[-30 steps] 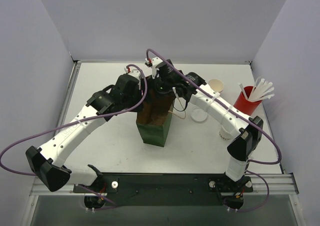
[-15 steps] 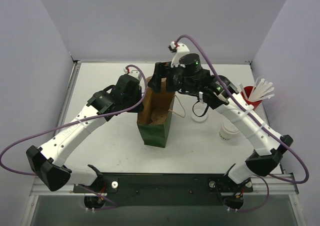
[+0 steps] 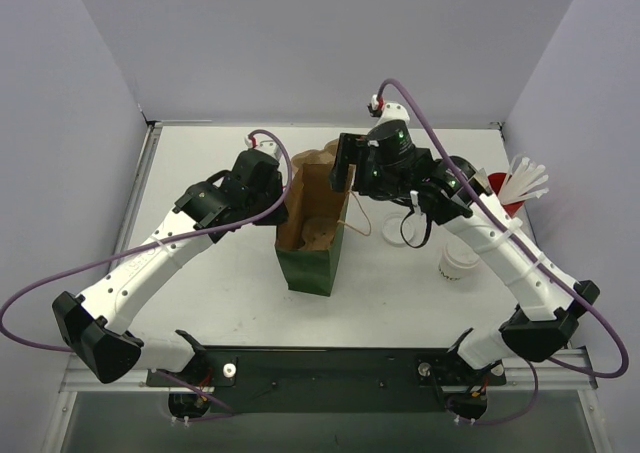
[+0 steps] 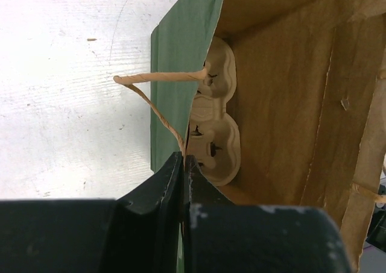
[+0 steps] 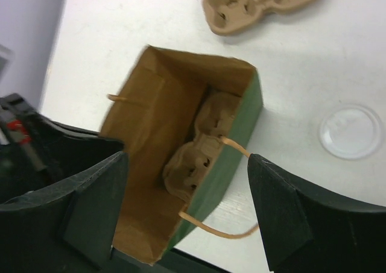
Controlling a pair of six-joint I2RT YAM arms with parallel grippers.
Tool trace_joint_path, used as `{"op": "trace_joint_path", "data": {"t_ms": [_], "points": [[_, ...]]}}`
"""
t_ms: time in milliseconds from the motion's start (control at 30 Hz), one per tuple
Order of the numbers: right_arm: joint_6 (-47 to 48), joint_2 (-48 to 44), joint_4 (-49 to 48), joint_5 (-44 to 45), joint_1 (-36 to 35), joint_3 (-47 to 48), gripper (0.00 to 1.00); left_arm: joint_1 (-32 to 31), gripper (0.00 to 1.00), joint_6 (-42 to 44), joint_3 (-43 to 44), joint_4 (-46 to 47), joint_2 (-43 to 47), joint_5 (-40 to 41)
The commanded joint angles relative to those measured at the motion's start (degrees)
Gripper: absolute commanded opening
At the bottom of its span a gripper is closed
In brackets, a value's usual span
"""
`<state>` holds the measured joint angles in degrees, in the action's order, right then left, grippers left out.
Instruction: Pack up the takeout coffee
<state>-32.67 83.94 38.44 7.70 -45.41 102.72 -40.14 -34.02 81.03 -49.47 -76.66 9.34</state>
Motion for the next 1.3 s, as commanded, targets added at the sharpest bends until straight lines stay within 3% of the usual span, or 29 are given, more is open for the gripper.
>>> {"op": "trace_joint_path", "data": {"t_ms": [0, 267, 433, 800, 1267], "points": [[-3.8, -4.5, 5.9, 7.8, 0.1, -4.1, 0.74, 0.2, 0.00, -2.4, -0.1, 1.2, 2.1, -0.1], [-5.0, -9.1, 8.8, 12.8, 1.5, -9.4, 0.74, 0.9, 0.00, -6.5, -2.1, 3.6, 4.9, -0.6], [-5.7, -12.7, 10.4, 12.4, 5.9, -14.0, 0.74, 2.2, 0.01, -5.8, -1.4, 3.7, 5.1, -2.4], [-6.6, -18.4, 10.9, 10.0, 18.3, -27.8, 0.75, 4.7, 0.45, -2.6, -3.8, 7.8, 7.1, -7.7], [-5.6, -22.7, 11.7, 9.3, 28.8, -39.1, 0.79, 5.1, 0.48, 6.2, -1.8, 8.5, 5.4, -3.4]]}}
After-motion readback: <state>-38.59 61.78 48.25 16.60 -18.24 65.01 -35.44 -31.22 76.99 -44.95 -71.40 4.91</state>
